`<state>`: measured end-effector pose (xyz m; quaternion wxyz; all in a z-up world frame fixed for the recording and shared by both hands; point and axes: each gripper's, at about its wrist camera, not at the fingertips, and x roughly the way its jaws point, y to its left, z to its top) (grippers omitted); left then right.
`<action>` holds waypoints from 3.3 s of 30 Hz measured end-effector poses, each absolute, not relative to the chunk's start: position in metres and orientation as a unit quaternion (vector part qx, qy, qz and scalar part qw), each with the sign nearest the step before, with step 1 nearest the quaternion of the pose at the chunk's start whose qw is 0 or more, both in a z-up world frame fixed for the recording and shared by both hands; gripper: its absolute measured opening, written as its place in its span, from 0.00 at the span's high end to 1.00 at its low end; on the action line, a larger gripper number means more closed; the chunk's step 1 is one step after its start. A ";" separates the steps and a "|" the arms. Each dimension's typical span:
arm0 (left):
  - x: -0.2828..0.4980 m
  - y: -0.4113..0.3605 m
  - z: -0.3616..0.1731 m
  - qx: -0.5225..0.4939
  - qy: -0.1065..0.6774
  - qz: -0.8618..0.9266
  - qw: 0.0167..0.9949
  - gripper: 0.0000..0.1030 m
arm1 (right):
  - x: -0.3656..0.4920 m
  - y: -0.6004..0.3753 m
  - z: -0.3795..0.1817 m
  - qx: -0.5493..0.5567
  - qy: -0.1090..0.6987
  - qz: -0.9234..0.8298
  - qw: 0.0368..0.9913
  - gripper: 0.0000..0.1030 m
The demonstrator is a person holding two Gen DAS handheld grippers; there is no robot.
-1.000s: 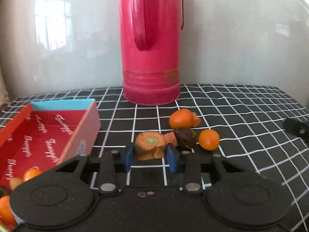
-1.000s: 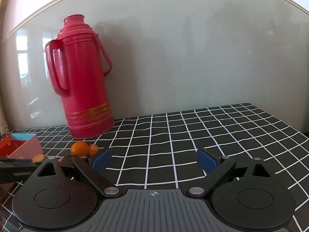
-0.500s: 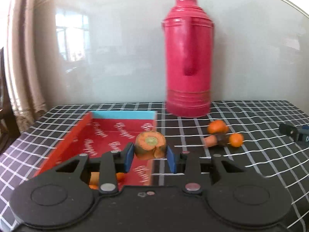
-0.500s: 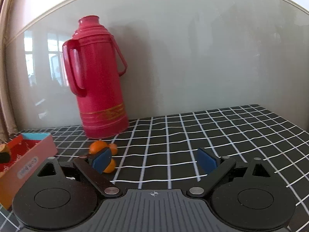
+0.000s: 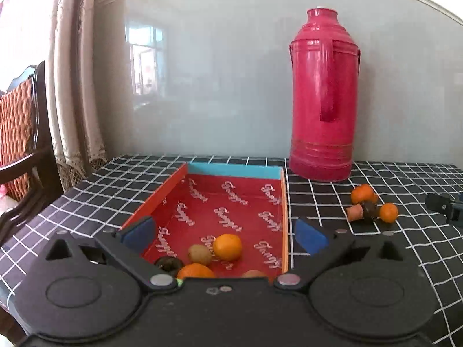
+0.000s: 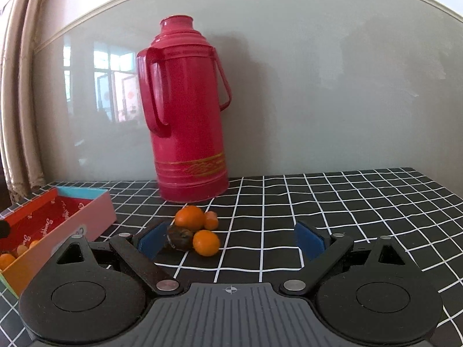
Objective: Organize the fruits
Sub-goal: 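Move the carrot slice over the red box and open the left gripper, then reach the right gripper to a small orange and grasp it, then carry the orange over the red box and open the right gripper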
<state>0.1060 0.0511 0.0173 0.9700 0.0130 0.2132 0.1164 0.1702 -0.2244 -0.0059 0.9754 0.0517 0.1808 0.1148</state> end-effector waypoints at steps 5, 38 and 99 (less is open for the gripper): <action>0.106 0.049 0.015 0.013 0.217 0.115 0.969 0.06 | 0.171 -0.224 -0.007 0.048 0.182 0.117 0.975 0.09; 0.096 0.121 0.010 -0.031 0.199 0.215 0.956 0.06 | 0.205 -0.195 -0.020 -0.018 0.223 0.143 0.964 0.09; 0.043 0.210 0.020 -0.046 0.213 0.286 0.933 0.06 | 0.155 -0.024 0.014 -0.063 0.219 0.337 0.914 0.71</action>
